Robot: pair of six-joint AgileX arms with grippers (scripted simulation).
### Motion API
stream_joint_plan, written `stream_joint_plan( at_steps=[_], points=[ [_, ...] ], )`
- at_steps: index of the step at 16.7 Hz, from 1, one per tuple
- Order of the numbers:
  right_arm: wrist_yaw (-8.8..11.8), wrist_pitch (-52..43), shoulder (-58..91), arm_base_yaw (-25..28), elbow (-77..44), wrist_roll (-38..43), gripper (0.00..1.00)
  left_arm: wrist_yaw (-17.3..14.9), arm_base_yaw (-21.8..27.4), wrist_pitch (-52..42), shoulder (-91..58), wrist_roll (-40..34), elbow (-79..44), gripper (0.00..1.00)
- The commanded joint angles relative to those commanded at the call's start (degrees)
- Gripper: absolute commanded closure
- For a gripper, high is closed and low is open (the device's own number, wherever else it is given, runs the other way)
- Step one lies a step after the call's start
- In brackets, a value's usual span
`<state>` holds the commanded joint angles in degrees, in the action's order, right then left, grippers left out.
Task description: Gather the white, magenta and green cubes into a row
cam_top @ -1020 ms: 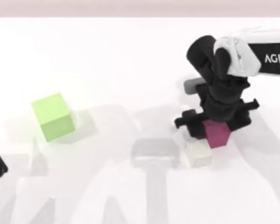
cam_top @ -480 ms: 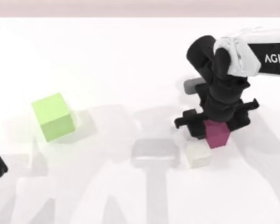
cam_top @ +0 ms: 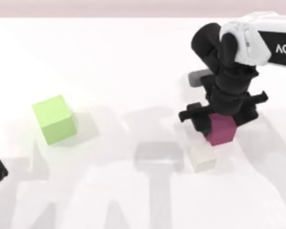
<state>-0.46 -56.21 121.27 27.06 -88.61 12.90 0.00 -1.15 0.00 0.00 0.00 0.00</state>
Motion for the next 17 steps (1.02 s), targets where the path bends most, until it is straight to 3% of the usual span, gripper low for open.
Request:
stream_joint_plan(
  at_steps=[4,10,17],
  points=[
    [0.0,-7.1,-2.6,0.2,-4.5,-0.1,1.0,0.0,0.0,0.0,0.0,0.0,0.0,0.0],
    [0.0,-7.7,-2.6,0.5,-5.1,0.8,1.0,0.0,0.0,0.0,0.0,0.0,0.0,0.0],
    [-0.3,-11.4,-1.0,9.7,-9.9,19.2,1.0,0.0,0.0,0.0,0.0,0.0,0.0,0.0]
  ],
)
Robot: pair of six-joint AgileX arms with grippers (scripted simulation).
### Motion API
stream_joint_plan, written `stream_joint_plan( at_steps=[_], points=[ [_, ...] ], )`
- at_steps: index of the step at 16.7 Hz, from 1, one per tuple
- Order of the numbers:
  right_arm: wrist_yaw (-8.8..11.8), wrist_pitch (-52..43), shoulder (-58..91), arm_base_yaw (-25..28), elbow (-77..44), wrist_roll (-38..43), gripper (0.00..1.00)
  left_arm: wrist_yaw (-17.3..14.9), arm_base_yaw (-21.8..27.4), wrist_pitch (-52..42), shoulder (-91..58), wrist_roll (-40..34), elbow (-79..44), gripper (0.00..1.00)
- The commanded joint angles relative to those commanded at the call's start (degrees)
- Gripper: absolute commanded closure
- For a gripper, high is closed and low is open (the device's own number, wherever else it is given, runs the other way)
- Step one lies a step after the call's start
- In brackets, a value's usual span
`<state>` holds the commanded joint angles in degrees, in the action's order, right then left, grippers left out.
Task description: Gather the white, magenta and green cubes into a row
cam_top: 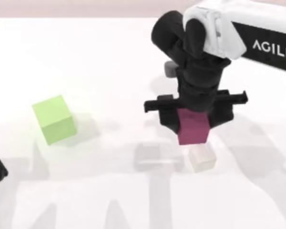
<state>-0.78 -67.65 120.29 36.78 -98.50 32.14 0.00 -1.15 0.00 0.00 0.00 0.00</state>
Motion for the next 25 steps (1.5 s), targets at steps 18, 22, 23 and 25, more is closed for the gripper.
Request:
stream_joint_plan(
  at_steps=[18,22,23,25],
  points=[
    [-0.2,9.6,3.1,6.4,5.9,12.1,1.0,0.0,0.0,0.0,0.0,0.0,0.0,0.0],
    [-0.3,12.1,3.8,6.6,7.8,12.1,1.0,0.0,0.0,0.0,0.0,0.0,0.0,0.0],
    [-0.3,12.1,3.8,6.6,7.8,12.1,1.0,0.0,0.0,0.0,0.0,0.0,0.0,0.0],
    [-0.3,12.1,3.8,6.6,7.8,12.1,0.92,0.0,0.0,0.0,0.0,0.0,0.0,0.0]
  ],
)
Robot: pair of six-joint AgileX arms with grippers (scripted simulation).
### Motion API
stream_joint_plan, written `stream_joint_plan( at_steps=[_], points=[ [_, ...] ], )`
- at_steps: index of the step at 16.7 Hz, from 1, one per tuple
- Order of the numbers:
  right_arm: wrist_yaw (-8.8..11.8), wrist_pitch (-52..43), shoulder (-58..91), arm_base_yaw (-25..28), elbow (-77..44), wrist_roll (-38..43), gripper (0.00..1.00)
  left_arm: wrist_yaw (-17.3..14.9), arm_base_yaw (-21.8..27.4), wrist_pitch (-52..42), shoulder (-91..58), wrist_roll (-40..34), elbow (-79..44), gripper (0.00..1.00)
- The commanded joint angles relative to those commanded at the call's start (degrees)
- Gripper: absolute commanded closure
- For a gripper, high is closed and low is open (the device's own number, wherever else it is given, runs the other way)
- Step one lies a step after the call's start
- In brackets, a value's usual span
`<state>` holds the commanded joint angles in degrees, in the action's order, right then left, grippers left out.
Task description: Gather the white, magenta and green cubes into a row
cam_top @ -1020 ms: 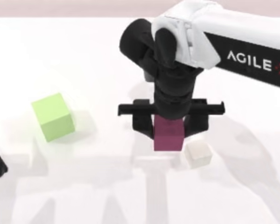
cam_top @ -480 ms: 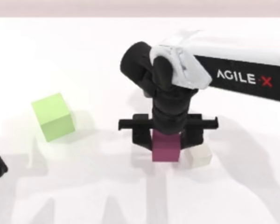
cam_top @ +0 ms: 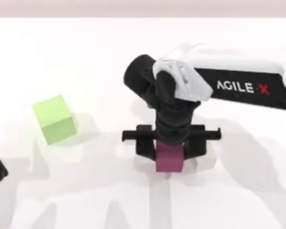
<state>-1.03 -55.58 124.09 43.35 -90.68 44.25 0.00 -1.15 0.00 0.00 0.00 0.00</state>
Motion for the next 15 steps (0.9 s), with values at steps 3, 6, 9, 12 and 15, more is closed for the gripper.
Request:
stream_joint_plan(
  at_steps=[3,6,9,12,15],
  points=[
    [0.0,0.0,0.0,0.0,0.0,0.0,0.7,0.0,0.0,0.0,0.0,0.0,0.0,0.0],
    [0.0,0.0,0.0,0.0,0.0,0.0,0.47,0.0,0.0,0.0,0.0,0.0,0.0,0.0],
    [0.0,0.0,0.0,0.0,0.0,0.0,0.25,0.0,0.0,0.0,0.0,0.0,0.0,0.0],
    [0.0,0.0,0.0,0.0,0.0,0.0,0.02,0.0,0.0,0.0,0.0,0.0,0.0,0.0],
    [0.0,0.0,0.0,0.0,0.0,0.0,0.0,0.0,0.0,0.0,0.0,0.0,0.0,0.0]
  ],
)
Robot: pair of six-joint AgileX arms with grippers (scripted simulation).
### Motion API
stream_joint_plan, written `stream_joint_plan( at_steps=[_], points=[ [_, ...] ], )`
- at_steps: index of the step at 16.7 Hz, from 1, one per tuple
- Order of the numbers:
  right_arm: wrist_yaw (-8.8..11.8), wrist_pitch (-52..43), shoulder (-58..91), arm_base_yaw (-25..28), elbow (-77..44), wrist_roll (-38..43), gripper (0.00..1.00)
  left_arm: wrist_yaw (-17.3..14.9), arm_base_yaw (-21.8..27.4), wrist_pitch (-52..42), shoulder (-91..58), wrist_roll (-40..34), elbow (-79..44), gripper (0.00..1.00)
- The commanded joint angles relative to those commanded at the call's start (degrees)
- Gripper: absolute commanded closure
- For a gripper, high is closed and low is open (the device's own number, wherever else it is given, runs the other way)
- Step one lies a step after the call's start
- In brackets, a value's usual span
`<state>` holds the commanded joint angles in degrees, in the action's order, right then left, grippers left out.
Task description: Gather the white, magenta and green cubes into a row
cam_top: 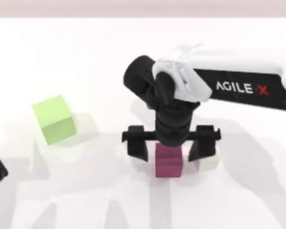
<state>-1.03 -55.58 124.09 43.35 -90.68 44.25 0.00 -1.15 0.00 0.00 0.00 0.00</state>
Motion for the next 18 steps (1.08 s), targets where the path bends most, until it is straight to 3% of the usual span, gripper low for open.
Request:
stream_joint_plan(
  at_steps=[7,14,18],
  points=[
    [0.0,-0.2,-0.1,-0.1,-0.2,0.0,0.0,0.0,0.0,0.0,0.0,0.0,0.0,0.0],
    [0.0,-12.6,-3.2,0.5,-9.1,0.1,0.0,0.0,0.0,0.0,0.0,0.0,0.0,0.0],
    [0.0,-14.1,-3.8,0.5,-10.3,0.0,0.0,0.0,0.0,0.0,0.0,0.0,0.0,0.0]
  ],
)
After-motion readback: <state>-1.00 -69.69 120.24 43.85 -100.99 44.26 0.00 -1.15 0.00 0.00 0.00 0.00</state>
